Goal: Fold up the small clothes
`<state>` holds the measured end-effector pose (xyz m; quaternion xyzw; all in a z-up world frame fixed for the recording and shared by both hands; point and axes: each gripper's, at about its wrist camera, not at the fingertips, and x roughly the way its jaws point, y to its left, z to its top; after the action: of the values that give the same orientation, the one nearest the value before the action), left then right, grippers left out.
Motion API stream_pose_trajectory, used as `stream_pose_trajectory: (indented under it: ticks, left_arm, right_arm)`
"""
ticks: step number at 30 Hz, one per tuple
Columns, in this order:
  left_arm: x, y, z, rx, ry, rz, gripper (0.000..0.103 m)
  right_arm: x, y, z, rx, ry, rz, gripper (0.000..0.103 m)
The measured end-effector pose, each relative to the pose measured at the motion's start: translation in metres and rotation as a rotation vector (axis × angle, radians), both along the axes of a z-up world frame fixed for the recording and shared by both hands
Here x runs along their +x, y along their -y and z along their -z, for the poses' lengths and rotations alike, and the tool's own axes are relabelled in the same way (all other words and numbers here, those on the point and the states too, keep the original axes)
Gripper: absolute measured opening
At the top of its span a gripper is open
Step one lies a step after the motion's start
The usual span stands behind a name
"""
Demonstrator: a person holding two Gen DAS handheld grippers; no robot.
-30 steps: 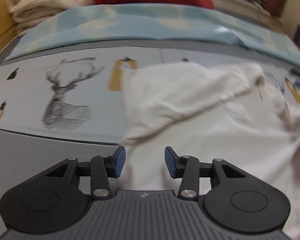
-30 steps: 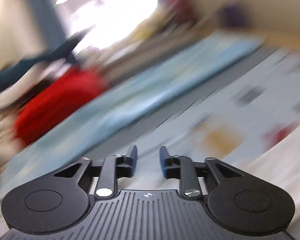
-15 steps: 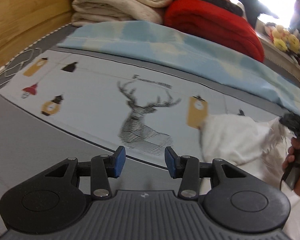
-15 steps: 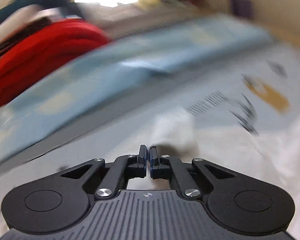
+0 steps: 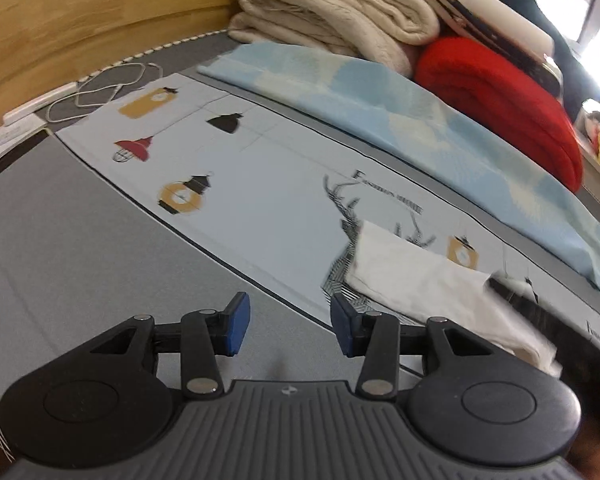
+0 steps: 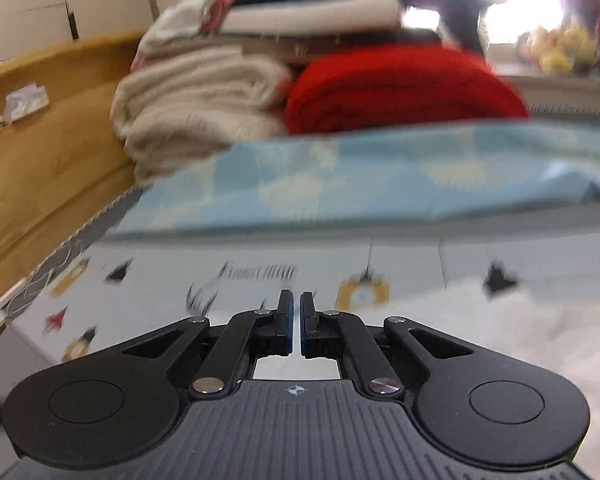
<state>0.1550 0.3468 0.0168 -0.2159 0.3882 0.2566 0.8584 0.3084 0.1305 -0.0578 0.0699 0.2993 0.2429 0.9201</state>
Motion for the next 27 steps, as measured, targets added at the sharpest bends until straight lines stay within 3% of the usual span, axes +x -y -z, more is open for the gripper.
stream_pose_trajectory:
  ticks: [2, 3, 8, 12, 16, 20, 22, 24, 27]
  left_arm:
    - [0.002, -0.009, 0.008, -0.081, 0.004, -0.011, 0.051]
    - [0.002, -0.012, 0.013, -0.124, 0.011, -0.015, 0.051]
    - [0.02, -0.015, 0.047, -0.287, 0.066, 0.03, 0.048]
    - [0.041, -0.011, 0.07, -0.338, 0.103, 0.024, 0.048]
    - [0.062, -0.008, 0.088, -0.283, 0.12, -0.004, 0.048]
    - [0.081, -0.011, 0.119, -0.284, 0.105, -0.021, 0.048]
    - [0.09, -0.011, 0.132, -0.282, 0.109, -0.025, 0.048]
    - [0.098, -0.006, 0.135, -0.233, 0.138, -0.005, 0.048]
    - [0.114, 0.006, 0.135, -0.151, 0.118, 0.024, 0.046]
  right_arm:
    - [0.002, -0.001, 0.004, 0.043, -0.128, -0.112, 0.002]
    - [0.001, 0.001, 0.004, 0.03, -0.14, -0.127, 0.003]
    - [-0.026, 0.063, -0.03, -0.111, -0.107, -0.134, 0.016]
    - [-0.049, 0.152, -0.06, -0.239, -0.08, -0.078, 0.03]
    - [-0.074, 0.242, -0.07, -0.331, -0.07, 0.068, 0.041]
    - [-0.094, 0.322, -0.047, -0.306, -0.109, 0.25, 0.044]
    - [-0.084, 0.336, -0.037, -0.35, -0.178, 0.322, 0.044]
    - [-0.076, 0.345, -0.04, -0.32, -0.122, 0.356, 0.044]
    - [-0.064, 0.353, -0.037, -0.323, -0.103, 0.374, 0.044]
